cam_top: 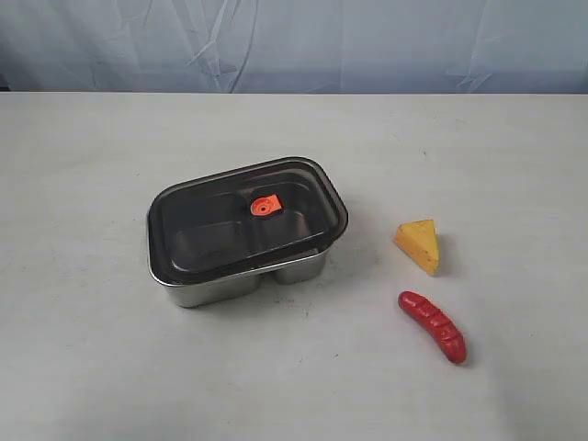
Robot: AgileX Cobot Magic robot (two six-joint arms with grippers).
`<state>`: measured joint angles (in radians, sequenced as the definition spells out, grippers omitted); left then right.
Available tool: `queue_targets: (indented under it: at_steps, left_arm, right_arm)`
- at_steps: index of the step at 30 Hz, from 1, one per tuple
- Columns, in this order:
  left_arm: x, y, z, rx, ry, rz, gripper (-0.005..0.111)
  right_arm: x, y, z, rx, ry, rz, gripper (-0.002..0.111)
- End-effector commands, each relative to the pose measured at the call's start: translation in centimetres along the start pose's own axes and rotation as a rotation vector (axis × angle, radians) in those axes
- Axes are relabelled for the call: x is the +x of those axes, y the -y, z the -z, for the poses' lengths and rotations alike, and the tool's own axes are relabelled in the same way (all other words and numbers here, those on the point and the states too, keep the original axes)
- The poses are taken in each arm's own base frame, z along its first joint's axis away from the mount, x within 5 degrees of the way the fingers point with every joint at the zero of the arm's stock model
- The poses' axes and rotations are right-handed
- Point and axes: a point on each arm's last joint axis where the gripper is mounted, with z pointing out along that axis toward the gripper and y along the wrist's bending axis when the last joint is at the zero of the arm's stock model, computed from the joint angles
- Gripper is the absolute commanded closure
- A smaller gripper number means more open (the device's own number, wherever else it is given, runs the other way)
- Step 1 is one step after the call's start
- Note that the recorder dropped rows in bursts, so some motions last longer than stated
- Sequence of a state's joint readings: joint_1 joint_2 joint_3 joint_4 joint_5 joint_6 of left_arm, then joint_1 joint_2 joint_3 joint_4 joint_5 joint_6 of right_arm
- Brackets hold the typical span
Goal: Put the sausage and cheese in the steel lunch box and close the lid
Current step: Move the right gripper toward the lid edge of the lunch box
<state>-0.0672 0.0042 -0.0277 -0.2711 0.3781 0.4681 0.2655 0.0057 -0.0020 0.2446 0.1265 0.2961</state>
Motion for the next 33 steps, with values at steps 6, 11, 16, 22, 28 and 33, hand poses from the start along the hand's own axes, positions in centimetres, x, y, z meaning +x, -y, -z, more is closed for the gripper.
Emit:
queue_targets:
  at_steps: [6,11,16,22,28,33]
  left_arm:
    - [-0.1,-0.1,0.0,-0.013,0.017,0.006,0.107]
    - [-0.1,-0.1,0.0,-0.013,0.017,0.006,0.107]
    - [-0.1,-0.1,0.0,-0.013,0.017,0.006,0.107]
    - [-0.1,-0.1,0.0,-0.013,0.017,0.006,0.107]
    - [-0.1,-0.1,0.0,-0.013,0.017,0.006,0.107]
    - [-0.1,-0.1,0.0,-0.013,0.017,0.006,0.107]
  right_arm:
    - [-0.5,-2.6,0.8,-0.141,-0.176,-0.376,0.108]
    - [-5.0,-6.3,2.0,-0.324,-0.051,0.133,0.108]
    - [-5.9,-6.6,-7.2,-0.133,-0.511,0.25,0.108]
    - [-2.6,-7.0,-21.3,-0.227,-1.177,0.061,0.108]
    - [1.3,-6.6,-28.1,-0.46,-1.288,-0.141,0.108]
    - [3.7,-4.6,-30.9,-0.417,-1.334,-0.151,0.104]
